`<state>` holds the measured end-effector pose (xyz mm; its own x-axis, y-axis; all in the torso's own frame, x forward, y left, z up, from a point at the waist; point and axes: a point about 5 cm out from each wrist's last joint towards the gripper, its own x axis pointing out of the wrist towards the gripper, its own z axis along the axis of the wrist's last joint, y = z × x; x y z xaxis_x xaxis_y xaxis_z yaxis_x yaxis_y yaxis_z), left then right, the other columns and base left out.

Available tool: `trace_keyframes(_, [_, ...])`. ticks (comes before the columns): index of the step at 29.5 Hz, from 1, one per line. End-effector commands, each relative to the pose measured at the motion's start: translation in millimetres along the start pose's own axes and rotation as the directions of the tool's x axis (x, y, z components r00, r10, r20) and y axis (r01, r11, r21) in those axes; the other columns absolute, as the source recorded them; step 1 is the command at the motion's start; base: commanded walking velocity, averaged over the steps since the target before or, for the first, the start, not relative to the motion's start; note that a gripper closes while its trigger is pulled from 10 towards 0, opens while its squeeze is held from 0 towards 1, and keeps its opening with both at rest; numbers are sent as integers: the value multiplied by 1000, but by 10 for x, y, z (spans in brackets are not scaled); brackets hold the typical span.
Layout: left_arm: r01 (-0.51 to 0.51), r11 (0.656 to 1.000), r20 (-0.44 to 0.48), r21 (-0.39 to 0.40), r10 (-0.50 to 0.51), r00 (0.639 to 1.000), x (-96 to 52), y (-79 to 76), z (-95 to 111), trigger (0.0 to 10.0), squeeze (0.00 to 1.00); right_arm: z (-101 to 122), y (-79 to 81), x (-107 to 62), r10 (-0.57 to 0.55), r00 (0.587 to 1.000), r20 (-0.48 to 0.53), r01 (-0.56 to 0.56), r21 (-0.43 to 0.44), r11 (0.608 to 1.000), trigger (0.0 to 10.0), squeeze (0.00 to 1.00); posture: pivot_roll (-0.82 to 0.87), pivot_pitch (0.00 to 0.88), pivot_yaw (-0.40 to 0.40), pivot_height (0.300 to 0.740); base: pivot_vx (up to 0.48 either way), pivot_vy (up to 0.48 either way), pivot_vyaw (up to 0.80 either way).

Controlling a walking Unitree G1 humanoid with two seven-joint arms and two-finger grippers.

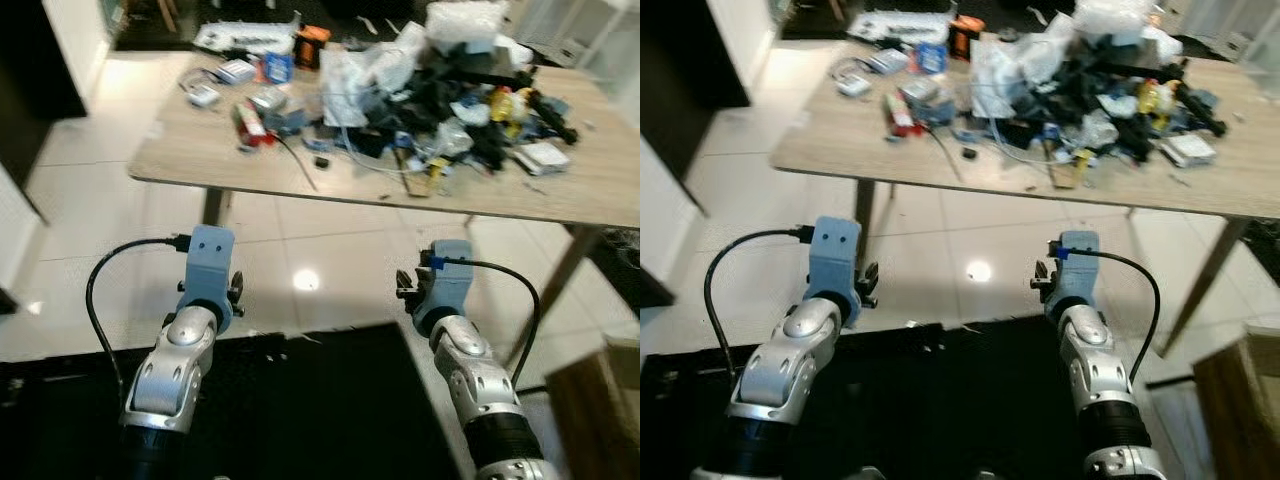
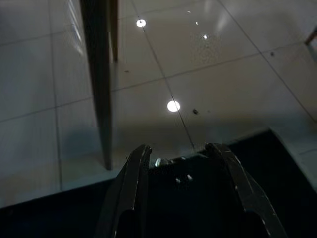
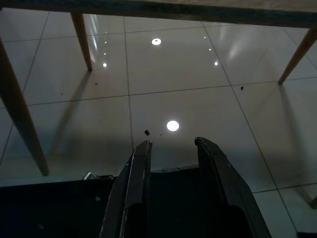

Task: Picking trash to rubbish bin

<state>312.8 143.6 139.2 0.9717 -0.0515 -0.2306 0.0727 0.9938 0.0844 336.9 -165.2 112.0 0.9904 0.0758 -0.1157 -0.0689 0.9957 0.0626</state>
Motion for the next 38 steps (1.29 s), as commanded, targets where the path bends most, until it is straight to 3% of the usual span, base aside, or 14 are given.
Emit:
trace_keyframes(1, [-15, 1000, -13, 6, 15, 1000, -27, 43, -53, 10000, 0, -58, 32, -17, 6, 1000, -21, -7, -6, 1000, 10000, 0, 91, 139, -106, 740, 0, 0, 0])
trace_keyframes(9, [-5, 1000, -26, -15, 4, 1000, -30, 41, -68, 10000, 0, -60, 32, -13, 11, 1000, -22, -11, -5, 1000, 10000, 0, 96, 127, -108, 740, 0, 0, 0])
trace_keyframes(17, [-10, 1000, -37, -4, 10, 999, -18, 55, -88, 10000, 0, -69, 27, -14, 8, 1000, -23, -8, -5, 1000, 10000, 0, 97, 122, -107, 740, 0, 457, 0])
trace_keyframes(33, [19, 1000, 43, -17, -19, 999, -7, 6, 47, 10000, 0, -74, -28, -28, -20, 1000, -8, 20, 23, 1000, 10000, 0, 99, 118, -89, 740, 0, 30, 0])
trace_keyframes(38, [27, 999, 61, -23, -25, 998, 3, 6, 74, 10000, 0, -61, -57, -30, -36, 999, 0, 36, 33, 999, 10000, 0, 98, 119, -82, 740, 0, 0, -800])
